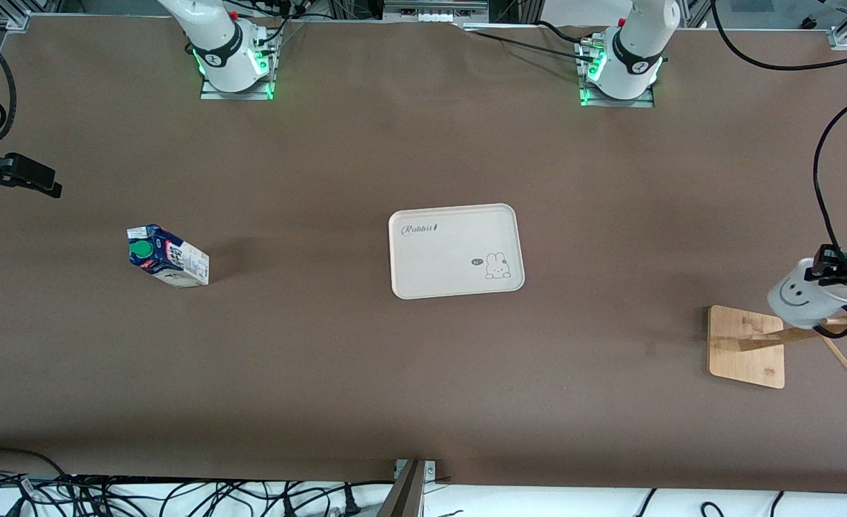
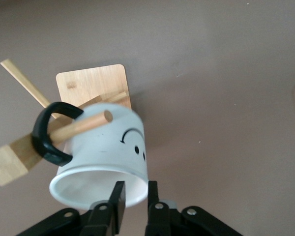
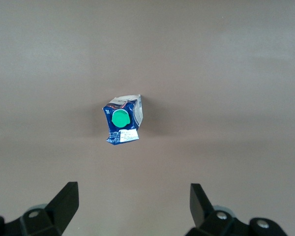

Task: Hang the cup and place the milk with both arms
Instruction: 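Hook the mug handle onto a mug-tree peg and open the left gripper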

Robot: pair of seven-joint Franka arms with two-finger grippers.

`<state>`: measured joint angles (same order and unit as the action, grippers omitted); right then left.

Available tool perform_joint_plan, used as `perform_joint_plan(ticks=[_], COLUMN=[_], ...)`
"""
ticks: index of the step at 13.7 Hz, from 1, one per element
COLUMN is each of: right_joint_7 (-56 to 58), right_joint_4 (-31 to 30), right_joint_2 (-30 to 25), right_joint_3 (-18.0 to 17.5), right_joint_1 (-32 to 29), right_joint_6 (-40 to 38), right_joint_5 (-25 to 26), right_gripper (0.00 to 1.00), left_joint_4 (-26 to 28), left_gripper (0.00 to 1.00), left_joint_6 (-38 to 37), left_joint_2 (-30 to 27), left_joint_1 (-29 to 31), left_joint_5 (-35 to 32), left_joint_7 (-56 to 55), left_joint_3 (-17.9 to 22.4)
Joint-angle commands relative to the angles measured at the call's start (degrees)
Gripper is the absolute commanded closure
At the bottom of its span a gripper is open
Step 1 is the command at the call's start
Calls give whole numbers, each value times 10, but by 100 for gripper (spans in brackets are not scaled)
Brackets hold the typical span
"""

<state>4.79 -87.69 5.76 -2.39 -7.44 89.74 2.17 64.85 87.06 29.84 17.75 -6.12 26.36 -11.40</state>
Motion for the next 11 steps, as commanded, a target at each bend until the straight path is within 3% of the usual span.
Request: perform_joint_plan(ticks=[1, 2, 3, 11], right_joint_7=[0, -1, 0, 1], right_joint_4=[-19, -14, -9, -6], right_joint_2=[-22, -19, -15, -15], right_joint_3=[-6, -9, -8, -9], right_joint_1=[-6, -6, -6, -6], right_joint_6=[6, 3, -4, -15], right_joint_5=[-3, -3, -3, -45], right_gripper=[0, 0, 0, 0], left_joint_4=[-12, -12, -12, -9], left_gripper=[60, 25, 0, 0], left_joint_6=[0, 0, -1, -73], left_joint_2=[7, 7, 7, -39], left_joint_1=[0, -1, 0, -24], left_joint_5=[-21, -21, -11, 48], left_joint_7=[17, 17, 16, -44], left_joint_3=[-1, -2, -2, -19])
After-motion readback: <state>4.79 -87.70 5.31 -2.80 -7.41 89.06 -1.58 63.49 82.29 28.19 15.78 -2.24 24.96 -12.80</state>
